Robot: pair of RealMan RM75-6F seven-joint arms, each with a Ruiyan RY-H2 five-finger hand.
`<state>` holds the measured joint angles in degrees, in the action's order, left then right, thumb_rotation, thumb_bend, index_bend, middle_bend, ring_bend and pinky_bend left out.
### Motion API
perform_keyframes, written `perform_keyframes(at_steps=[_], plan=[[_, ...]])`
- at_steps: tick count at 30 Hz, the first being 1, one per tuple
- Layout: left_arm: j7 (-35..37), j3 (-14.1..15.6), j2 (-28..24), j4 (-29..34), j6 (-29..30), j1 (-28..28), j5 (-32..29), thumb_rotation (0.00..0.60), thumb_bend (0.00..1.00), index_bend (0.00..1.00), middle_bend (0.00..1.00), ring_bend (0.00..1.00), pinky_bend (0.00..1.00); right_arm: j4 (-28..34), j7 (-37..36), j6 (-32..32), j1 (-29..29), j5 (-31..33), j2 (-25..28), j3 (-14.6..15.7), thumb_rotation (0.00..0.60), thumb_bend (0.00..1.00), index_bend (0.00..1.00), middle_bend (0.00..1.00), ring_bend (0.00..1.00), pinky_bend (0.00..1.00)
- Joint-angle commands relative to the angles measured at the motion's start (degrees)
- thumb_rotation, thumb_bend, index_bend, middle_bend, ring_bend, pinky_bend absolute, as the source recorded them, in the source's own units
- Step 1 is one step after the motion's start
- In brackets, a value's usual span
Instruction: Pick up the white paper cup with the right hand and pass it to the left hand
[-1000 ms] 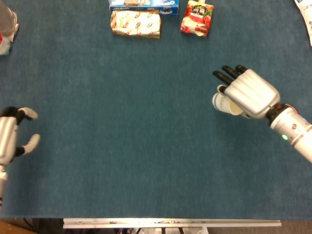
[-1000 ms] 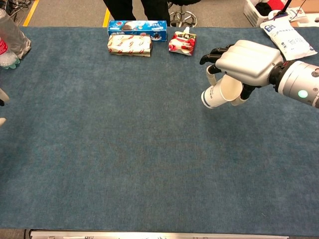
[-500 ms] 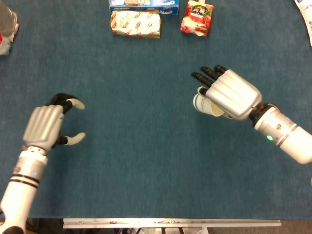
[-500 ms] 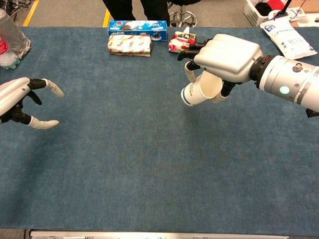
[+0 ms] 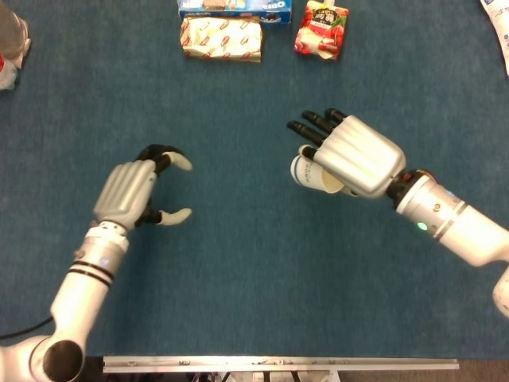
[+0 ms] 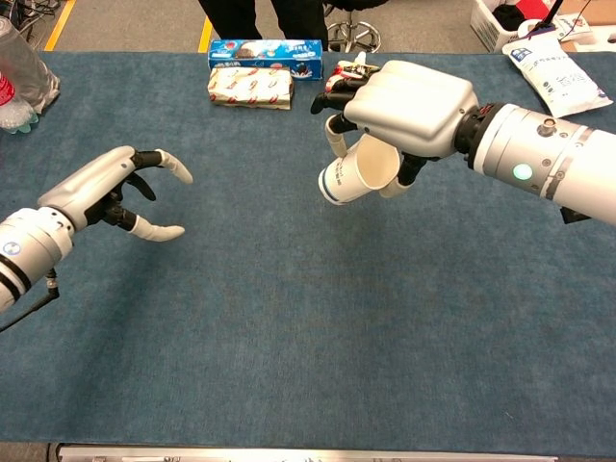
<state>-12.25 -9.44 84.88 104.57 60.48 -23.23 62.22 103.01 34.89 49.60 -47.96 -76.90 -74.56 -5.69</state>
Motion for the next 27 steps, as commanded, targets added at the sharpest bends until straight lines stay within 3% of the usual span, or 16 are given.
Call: perform_keyframes(at_steps=[1,15,27], plan=[[0.8,-1.1,2.2,-1.4,-0.6,-1.6,-1.0,0.600,0.17,0.33,0.22,0.13,0.33,-0.3,-0.2,-0.1,-0.4,-0.3,-0.5,-0.1,0.600,0.00,0.48,0.16,0.14,0.28],[7.1,-5.1,7.6,-3.4,-2.1,-5.6,-4.2,0.600,0.17,0.33,0.21,0.13,0.33,-1.2,-0.4,0.5,-1.6,-1.0,-2.7,-0.2,0.600,0.00,0.48,0.16,0.14,0.28],[9.4,-6.3,9.7,-2.3,-4.4,-8.6,-7.5,0.600,0.16,0.32,0.16,0.09,0.31,-2.4,-1.1,2.0,-2.2,-3.6,-4.5,-0.4,0.600,0.00,0.48,0.17,0.14,0.28]])
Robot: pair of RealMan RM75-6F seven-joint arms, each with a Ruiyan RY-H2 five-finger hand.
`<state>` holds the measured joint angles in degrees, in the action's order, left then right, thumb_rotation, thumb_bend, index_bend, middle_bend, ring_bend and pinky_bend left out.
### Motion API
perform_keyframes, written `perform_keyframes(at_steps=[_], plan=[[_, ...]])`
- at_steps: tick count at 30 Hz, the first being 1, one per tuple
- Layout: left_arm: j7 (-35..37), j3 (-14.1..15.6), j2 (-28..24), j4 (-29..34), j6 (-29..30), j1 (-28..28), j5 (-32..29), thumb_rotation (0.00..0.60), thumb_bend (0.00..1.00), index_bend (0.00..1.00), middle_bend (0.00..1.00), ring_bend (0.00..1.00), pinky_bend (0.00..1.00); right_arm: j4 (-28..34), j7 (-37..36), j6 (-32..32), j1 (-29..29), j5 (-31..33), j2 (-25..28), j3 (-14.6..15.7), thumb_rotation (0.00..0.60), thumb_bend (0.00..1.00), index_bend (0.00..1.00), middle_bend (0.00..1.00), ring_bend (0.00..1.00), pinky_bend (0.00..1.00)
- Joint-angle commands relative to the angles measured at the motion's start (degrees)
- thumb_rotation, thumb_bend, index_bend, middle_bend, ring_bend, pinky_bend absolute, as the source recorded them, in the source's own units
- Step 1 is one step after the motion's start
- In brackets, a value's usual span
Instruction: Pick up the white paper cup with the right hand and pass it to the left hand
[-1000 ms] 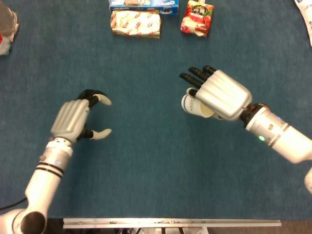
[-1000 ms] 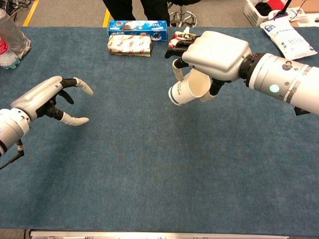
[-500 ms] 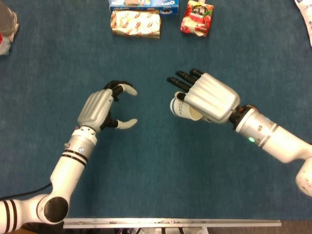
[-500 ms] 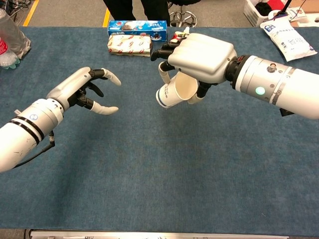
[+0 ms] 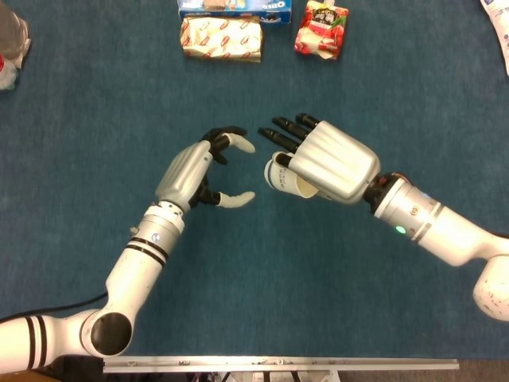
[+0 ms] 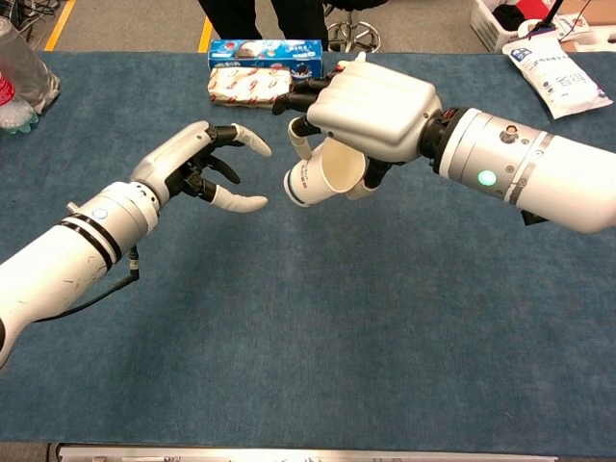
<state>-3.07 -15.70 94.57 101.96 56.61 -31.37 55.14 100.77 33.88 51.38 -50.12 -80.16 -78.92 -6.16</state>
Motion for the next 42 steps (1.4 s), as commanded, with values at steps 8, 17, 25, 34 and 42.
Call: perform_keyframes(at_steps=[8,17,25,34,42], plan=[[5.2,-0.9,-2.3,2.1,-6.4,-2.2,-3.4,0.600,0.16,0.23,0.07,0.03,0.27,-0.6,-0.7,0.7,-0.1,-1.5,-0.8,0.3,0.600,0.00,0.48,0.17,0.14,0.28],[6.4,-0.3,-0.9,1.3,-6.9,-4.0,-3.6,0.600,0.13,0.13,0.02,0.02,0.26,-1.5,-1.5,0.9,-0.4,-2.9,-2.2,0.5,0.600,0.00,0.48,0.17,0.14,0.28],[6.8,0.4,0.1,0.6,-6.4,-4.8,-3.7,0.600,0.13,0.13,0.02,0.02,0.26,-2.3,-2.2,1.9,-0.4,-4.2,-3.2,0.4,0.600,0.00,0.48,0.17,0.14,0.28],[7.2,1.3,1.6,-0.7,-5.6,-5.2,-3.9,0.600,0.13,0.15,0.02,0.02,0.26,-3.3,-3.1,2.9,-0.3,-5.2,-4.3,0.0,0.600,0.00,0.48,0.17,0.14,0.28],[6.9,1.8,3.1,-2.2,-4.4,-5.4,-4.1,0.600,0.13,0.21,0.04,0.02,0.26,-3.4,-3.9,3.0,-0.3,-5.6,-4.5,-0.1,0.600,0.00,0.48,0.17,0.14,0.28]])
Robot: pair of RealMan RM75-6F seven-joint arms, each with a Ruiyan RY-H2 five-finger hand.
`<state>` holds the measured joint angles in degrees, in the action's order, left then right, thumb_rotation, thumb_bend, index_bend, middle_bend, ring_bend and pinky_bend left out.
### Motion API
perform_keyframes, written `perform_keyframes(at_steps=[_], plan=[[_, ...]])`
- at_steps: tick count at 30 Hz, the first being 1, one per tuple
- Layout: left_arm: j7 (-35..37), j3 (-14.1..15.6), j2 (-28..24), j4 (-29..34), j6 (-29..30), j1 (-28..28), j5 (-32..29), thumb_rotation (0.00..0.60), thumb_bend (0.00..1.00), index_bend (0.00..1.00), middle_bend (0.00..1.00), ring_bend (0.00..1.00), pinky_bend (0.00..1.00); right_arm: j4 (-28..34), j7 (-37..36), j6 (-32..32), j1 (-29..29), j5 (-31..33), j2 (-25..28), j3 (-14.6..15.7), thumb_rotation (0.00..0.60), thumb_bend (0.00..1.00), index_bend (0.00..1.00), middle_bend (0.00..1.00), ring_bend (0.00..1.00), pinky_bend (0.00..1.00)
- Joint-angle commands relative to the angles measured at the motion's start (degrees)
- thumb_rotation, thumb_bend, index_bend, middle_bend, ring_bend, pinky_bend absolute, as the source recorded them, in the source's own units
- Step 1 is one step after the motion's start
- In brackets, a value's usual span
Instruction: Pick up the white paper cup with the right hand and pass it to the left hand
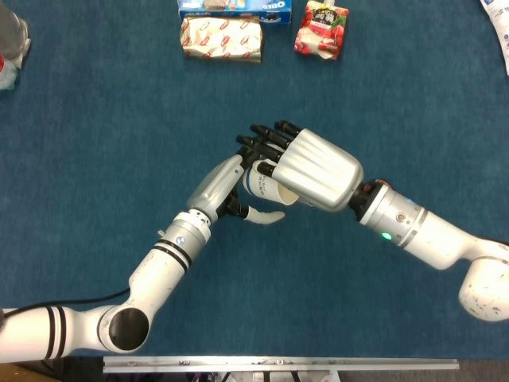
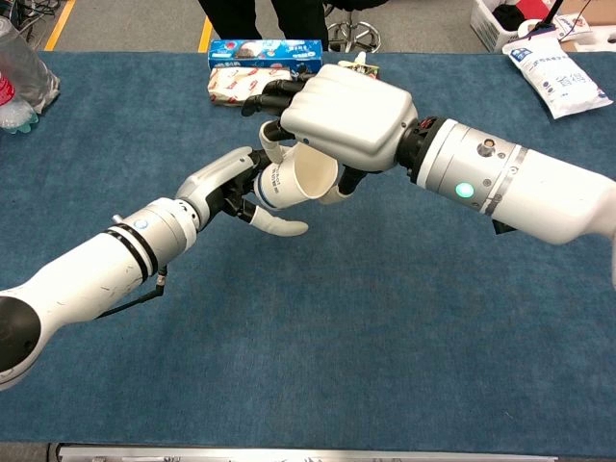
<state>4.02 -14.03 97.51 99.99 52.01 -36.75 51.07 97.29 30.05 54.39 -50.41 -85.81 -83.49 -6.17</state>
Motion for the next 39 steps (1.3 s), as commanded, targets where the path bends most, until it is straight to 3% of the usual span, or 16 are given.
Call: perform_keyframes(at_steps=[1,12,22,39], plan=[[-0.2,0.2,0.3,-0.3,0.3,0.0,-0.1,0.600,0.13,0.23,0.04,0.03,0.26,0.1,-0.1,0.0,0.0,0.1,0.1,-0.1,0.600,0.00,0.48,0.17,0.14,0.28],[-0.4,0.4,1.5,-1.5,1.4,0.2,-1.0,0.600,0.13,0.33,0.07,0.05,0.26,1.2,-0.9,-0.6,0.1,1.0,0.7,-0.4,0.600,0.00,0.48,0.17,0.14,0.28],[-0.3,0.5,2.4,-2.3,1.5,0.3,-1.1,0.600,0.13,0.35,0.08,0.06,0.27,1.7,-1.3,-2.0,-0.2,2.0,0.8,-0.1,0.600,0.00,0.48,0.17,0.14,0.28],[-0.1,0.2,4.7,-3.6,4.4,1.6,-0.3,0.600,0.13,0.58,0.16,0.13,0.33,1.9,-1.6,-2.3,-0.4,2.2,1.0,0.0,0.600,0.00,0.49,0.17,0.14,0.28]])
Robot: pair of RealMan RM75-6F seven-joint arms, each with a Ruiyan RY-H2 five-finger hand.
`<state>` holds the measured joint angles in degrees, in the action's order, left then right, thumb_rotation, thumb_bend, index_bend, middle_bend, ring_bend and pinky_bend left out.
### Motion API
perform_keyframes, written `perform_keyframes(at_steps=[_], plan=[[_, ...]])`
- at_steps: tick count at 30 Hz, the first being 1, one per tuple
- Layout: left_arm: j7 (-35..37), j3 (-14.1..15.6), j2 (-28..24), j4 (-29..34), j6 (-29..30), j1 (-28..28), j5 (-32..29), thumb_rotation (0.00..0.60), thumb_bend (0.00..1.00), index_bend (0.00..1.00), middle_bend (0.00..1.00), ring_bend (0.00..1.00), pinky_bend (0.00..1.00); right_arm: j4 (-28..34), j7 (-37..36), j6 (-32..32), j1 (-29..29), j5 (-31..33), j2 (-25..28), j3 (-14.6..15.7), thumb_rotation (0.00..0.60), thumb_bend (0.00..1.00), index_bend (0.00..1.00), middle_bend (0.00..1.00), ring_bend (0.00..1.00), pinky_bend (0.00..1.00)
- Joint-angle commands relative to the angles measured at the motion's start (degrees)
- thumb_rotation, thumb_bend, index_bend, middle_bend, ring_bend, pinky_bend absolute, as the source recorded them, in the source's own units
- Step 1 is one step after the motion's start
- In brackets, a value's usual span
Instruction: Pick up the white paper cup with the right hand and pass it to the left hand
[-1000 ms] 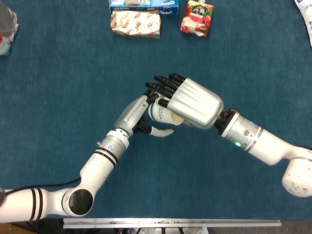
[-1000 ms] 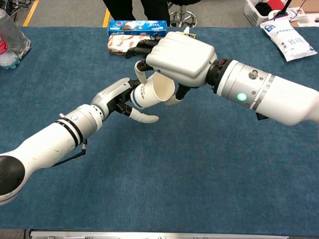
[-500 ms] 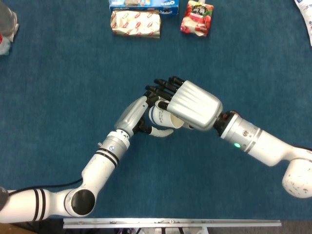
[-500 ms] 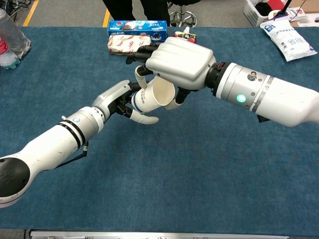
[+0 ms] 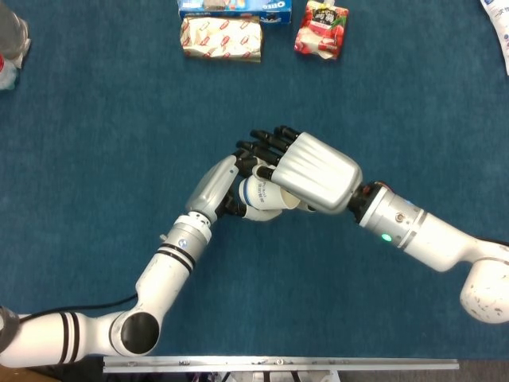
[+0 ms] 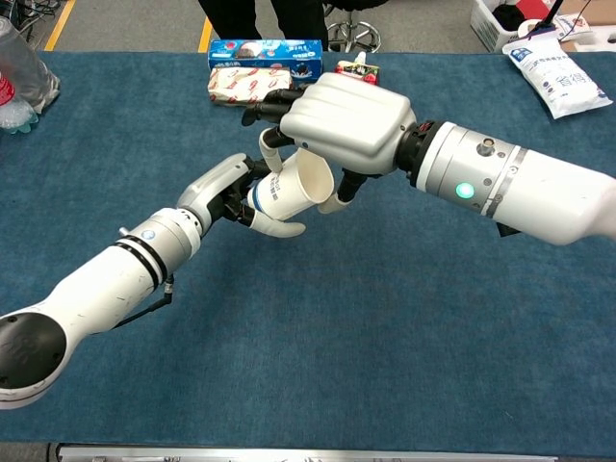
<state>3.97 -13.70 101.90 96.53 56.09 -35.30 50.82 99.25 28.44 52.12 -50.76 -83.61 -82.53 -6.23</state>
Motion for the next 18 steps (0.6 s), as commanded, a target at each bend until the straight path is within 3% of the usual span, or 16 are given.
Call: perform_keyframes(at_steps=[1,11,13,15,18], plan=[[0.0,-0.1,0.4,-0.2,0.4,0.3,-0.1,0.600,0.13,0.58,0.16,0.13,0.33,-0.1,0.0,0.0,0.0,0.0,0.0,0.0,0.600,0.00,0.49,0.17,0.14,0.28],[0.0,-0.2,0.8,-0.3,0.3,0.8,-0.1,0.600,0.13,0.62,0.17,0.14,0.34,-0.1,-0.1,-0.4,-0.2,-0.2,0.1,0.3,0.600,0.00,0.47,0.17,0.14,0.28],[0.1,-0.2,0.8,-0.3,0.4,0.9,0.0,0.600,0.13,0.62,0.17,0.14,0.34,0.0,0.0,-0.6,-0.3,-0.2,0.3,0.3,0.600,0.00,0.37,0.17,0.14,0.28],[0.1,-0.2,0.8,-0.3,0.5,1.0,0.2,0.600,0.13,0.62,0.17,0.14,0.35,0.1,0.0,-0.8,-0.3,-0.2,0.5,0.4,0.600,0.00,0.20,0.17,0.14,0.28],[0.1,-0.2,0.7,-0.2,0.5,1.2,0.3,0.600,0.13,0.63,0.17,0.14,0.35,0.3,-0.1,-1.1,-0.4,-0.2,0.8,0.6,0.600,0.00,0.02,0.17,0.14,0.28]])
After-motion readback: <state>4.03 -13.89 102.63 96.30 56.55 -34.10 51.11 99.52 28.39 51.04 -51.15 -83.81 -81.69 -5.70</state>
